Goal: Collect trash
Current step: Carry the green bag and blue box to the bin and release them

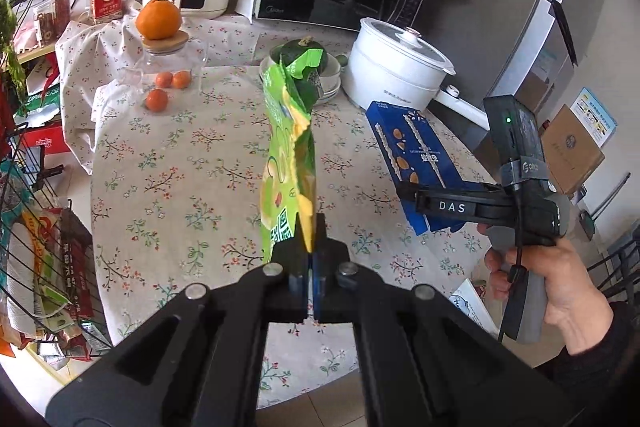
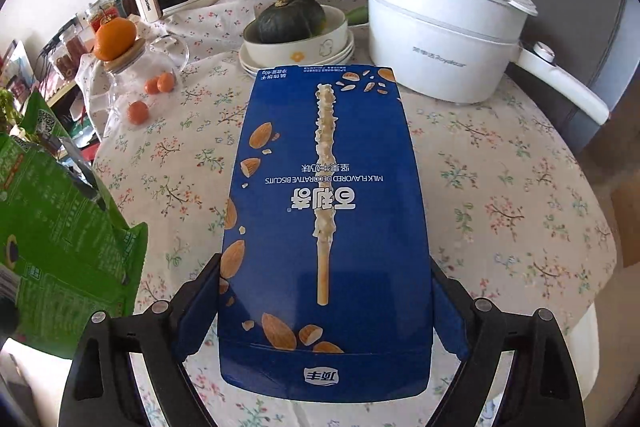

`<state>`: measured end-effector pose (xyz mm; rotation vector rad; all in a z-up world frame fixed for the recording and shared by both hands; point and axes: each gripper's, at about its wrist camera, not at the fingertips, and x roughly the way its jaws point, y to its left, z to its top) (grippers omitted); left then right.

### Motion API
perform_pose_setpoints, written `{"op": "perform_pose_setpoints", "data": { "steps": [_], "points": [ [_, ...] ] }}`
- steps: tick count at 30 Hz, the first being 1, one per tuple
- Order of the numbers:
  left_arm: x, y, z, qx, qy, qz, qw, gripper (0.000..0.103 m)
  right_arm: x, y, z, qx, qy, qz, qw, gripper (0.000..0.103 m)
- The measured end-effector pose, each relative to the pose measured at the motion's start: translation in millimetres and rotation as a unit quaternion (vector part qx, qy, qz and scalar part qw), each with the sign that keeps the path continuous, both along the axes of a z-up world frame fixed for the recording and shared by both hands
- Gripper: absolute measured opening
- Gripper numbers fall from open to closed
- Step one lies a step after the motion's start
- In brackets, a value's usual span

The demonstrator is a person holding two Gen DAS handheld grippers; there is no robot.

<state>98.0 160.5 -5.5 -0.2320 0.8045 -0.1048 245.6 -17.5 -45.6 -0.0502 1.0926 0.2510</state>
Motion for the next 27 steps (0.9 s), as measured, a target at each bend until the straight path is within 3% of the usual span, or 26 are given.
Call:
{"op": "perform_pose_setpoints", "data": {
  "steps": [9,21,27],
  "points": [
    [-2.6,-94.3,5.3,-0.017,-0.003,-0.096,0.9952,0.001,-62.0,-116.8,21.2,-0.016,-0.001,-0.054,0.998,0.092],
    [4.1,-231.5,1.3,-0.068,0.008,-0.221,0.9729,0.001,-122.1,-255.4,13.0,-0.016,0.027,-0.143,0.989,0.092],
    [12.6,-287.9,-19.3,-0.072,0.023,-0.254,0.9641,0.001,-138.4,-315.6,-5.1,0.001,0.078,-0.189,0.979,0.092]
  ]
}}
